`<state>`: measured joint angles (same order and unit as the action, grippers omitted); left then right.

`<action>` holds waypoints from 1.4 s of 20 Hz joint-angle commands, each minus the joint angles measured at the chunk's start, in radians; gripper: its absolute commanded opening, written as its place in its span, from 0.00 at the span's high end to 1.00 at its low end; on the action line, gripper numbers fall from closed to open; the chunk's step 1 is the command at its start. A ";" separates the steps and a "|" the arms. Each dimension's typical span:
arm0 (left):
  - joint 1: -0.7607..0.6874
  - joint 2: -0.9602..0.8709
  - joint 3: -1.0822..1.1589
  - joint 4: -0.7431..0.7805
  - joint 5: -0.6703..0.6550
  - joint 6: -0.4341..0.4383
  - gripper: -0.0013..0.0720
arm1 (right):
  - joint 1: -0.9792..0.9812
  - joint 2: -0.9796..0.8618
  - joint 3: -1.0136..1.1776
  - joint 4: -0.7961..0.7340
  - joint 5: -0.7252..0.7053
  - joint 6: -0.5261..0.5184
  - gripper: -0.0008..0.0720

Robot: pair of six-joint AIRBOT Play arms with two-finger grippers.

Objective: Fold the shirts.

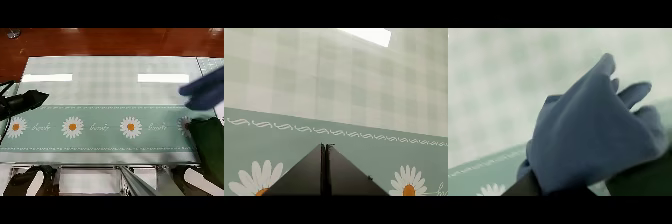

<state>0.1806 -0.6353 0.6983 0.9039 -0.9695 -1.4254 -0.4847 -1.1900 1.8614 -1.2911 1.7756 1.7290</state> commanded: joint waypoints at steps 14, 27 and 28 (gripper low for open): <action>0.000 0.000 0.000 -0.008 0.092 0.001 0.95 | -0.684 0.553 -0.848 -0.368 -0.022 0.009 0.12; -0.449 -0.445 0.641 0.354 -0.024 -0.161 0.95 | 0.621 0.100 -0.592 -0.132 -0.690 -0.024 0.95; -0.493 -0.464 0.608 0.510 -0.032 -0.247 0.95 | 0.695 0.022 -0.592 -0.252 -0.625 0.040 0.95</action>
<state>-0.1627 -1.0153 1.2594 1.0424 -0.9691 -1.4242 -0.1280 -1.0214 1.2579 -1.2076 1.1358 1.6638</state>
